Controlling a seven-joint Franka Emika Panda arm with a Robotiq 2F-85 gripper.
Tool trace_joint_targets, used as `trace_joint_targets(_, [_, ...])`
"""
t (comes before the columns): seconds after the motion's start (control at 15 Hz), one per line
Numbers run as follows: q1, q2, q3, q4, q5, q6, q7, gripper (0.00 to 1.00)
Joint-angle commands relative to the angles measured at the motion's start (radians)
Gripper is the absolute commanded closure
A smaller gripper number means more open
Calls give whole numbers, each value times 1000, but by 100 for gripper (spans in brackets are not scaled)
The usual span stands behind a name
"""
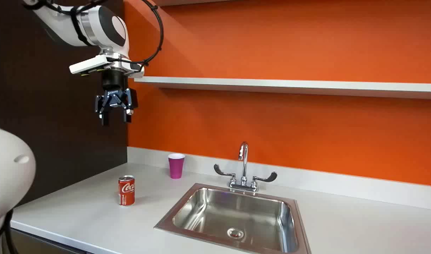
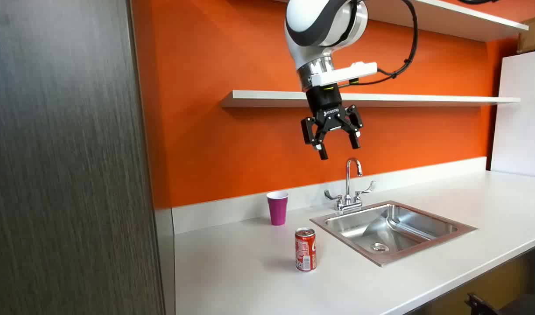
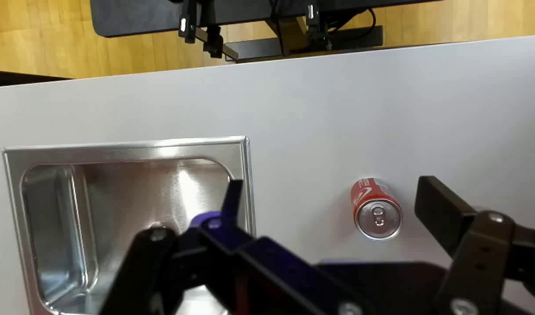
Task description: Put the can inside the sink
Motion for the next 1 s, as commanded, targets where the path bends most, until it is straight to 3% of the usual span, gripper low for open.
trace_joint_targets(0.0, [28,3,-25,2,-6,-2,6,0])
trace_joint_targets(0.93, [52,166,-43,-50,53,309,82,0])
